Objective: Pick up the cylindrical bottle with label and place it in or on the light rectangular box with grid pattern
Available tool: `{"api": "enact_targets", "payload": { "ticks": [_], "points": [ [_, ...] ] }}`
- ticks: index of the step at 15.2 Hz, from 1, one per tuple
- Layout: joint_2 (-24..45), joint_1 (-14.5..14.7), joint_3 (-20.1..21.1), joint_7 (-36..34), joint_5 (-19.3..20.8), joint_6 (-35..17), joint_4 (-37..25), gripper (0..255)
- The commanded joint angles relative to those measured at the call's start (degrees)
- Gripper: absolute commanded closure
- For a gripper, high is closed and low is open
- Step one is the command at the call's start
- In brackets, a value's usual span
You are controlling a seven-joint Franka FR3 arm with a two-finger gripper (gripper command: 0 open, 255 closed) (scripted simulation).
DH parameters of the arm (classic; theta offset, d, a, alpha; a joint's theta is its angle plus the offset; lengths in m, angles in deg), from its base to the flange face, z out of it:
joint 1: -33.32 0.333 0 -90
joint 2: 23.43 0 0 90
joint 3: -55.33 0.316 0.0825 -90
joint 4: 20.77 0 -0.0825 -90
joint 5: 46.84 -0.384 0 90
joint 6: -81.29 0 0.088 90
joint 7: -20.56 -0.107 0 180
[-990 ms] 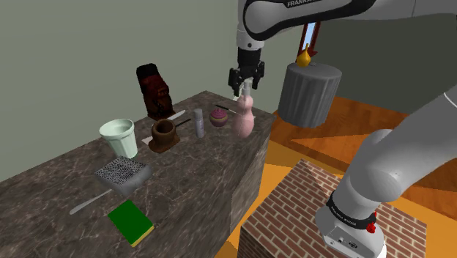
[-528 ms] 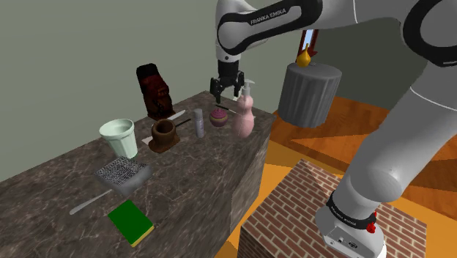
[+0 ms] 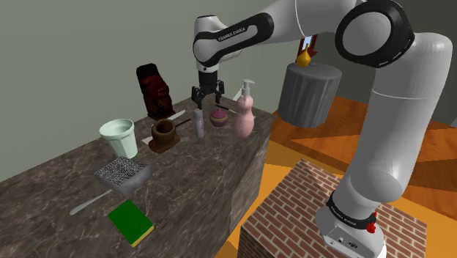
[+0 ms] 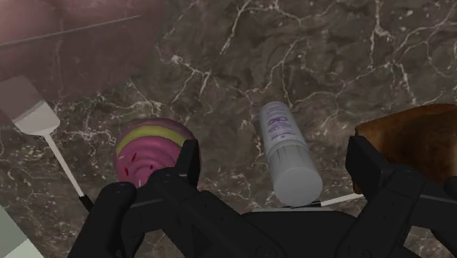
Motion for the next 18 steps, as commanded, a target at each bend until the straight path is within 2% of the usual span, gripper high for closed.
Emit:
{"api": "enact_targets", "payload": {
  "ticks": [1, 4, 5, 12, 18],
  "points": [
    [4.9, 0.3, 0.1, -0.3, -0.1, -0.2, -4.4, 0],
    [12.1, 0.7, 0.3, -0.7, -0.2, 0.5, -12.0, 0],
    [12.9, 0.7, 0.3, -0.8, -0.2, 0.6, -12.8, 0],
    [14.8, 0.8, 0.2, -0.9, -0.1, -4.4, -9.7, 0],
    [14.8, 0.8, 0.2, -0.9, -0.1, -4.4, -9.7, 0]
  ]
}}
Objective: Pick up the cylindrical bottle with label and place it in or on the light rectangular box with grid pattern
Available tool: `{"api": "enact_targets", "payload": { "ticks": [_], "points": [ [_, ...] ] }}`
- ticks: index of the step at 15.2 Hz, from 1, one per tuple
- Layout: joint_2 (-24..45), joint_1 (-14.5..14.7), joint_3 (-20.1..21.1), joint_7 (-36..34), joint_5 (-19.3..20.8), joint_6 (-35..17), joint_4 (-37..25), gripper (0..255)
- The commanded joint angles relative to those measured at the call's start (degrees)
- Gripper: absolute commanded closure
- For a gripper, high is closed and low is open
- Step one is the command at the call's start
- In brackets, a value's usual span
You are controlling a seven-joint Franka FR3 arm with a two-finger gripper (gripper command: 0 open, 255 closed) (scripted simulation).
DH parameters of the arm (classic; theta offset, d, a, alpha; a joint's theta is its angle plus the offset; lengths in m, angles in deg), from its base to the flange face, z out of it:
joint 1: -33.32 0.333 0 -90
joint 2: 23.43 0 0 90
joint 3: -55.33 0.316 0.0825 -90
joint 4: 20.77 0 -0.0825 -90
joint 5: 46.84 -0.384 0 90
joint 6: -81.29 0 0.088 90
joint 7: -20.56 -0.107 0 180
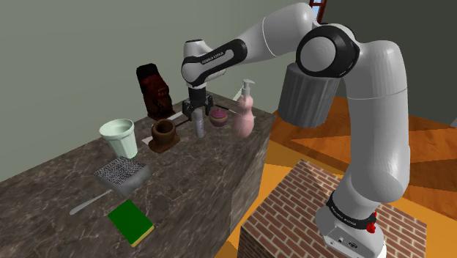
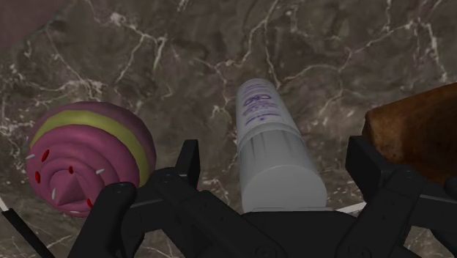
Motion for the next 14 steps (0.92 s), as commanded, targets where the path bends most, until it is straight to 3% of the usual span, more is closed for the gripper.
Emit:
{"api": "enact_targets", "payload": {
  "ticks": [1, 2, 3, 14],
  "points": [
    [0.0, 0.0, 0.0, 0.0, 0.0, 0.0, 0.0, 0],
    [0.0, 0.0, 0.0, 0.0, 0.0, 0.0, 0.0, 0],
    [0.0, 0.0, 0.0, 0.0, 0.0, 0.0, 0.0, 255],
    [-0.6, 0.0, 0.0, 0.0, 0.0, 1.3, -0.7, 255]
  ]
}}
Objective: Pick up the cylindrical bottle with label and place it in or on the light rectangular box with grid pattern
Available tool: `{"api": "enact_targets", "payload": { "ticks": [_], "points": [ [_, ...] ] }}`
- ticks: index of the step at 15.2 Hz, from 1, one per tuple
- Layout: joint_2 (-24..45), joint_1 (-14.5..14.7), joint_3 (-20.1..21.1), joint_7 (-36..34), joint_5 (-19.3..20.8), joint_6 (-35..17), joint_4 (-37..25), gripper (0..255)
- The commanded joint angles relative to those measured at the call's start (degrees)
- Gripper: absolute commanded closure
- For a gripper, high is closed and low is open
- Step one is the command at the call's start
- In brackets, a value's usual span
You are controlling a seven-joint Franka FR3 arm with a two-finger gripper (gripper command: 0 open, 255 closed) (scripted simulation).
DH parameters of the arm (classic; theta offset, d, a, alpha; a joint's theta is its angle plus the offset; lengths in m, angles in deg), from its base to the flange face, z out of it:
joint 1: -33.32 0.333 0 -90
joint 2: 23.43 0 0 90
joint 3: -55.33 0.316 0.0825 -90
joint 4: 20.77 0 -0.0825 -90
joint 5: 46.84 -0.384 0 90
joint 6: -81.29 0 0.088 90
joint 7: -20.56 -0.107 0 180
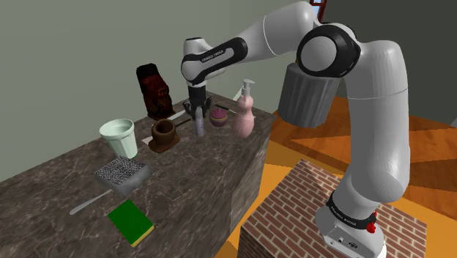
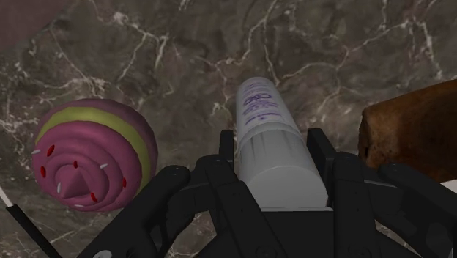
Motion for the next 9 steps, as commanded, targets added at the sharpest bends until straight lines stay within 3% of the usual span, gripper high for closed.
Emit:
{"api": "enact_targets", "payload": {
  "ticks": [1, 9],
  "points": [
    [-0.5, 0.0, 0.0, 0.0, 0.0, 1.0, -0.5, 255],
    [-2.2, 0.0, 0.1, 0.1, -0.2, 6.4, -4.2, 255]
  ]
}}
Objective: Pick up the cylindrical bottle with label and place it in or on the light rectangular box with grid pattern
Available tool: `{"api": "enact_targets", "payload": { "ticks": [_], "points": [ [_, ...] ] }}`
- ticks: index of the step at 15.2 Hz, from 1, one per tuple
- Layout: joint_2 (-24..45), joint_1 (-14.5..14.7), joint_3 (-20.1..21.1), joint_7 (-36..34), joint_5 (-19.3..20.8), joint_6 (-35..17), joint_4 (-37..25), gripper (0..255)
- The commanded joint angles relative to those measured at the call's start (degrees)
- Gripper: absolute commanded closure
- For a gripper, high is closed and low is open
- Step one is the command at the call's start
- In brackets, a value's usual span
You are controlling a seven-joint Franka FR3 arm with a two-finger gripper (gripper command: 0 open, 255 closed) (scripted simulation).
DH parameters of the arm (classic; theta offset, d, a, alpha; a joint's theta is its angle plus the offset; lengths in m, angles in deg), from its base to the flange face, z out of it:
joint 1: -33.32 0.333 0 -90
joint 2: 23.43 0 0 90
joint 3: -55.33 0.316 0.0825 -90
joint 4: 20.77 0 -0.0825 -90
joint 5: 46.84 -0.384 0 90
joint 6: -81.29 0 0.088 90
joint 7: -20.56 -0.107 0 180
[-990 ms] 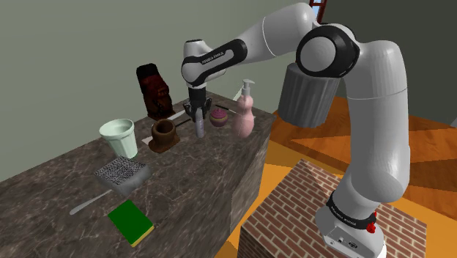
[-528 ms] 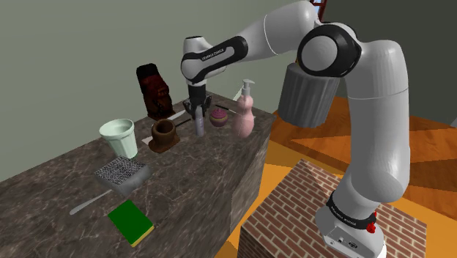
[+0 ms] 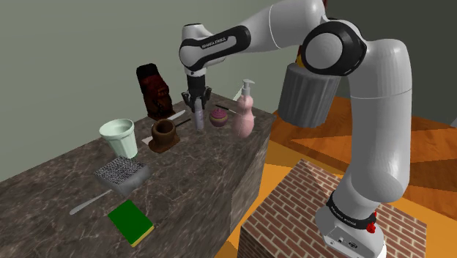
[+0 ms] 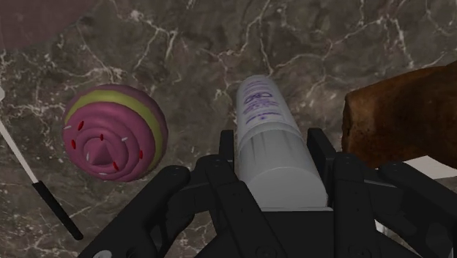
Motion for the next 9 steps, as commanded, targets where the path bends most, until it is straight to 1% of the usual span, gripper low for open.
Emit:
{"api": "enact_targets", "payload": {
  "ticks": [1, 9],
  "points": [
    [-0.5, 0.0, 0.0, 0.0, 0.0, 1.3, -0.8, 255],
    [-1.3, 0.1, 0.1, 0.0, -0.1, 7.1, -5.8, 255]
  ]
}}
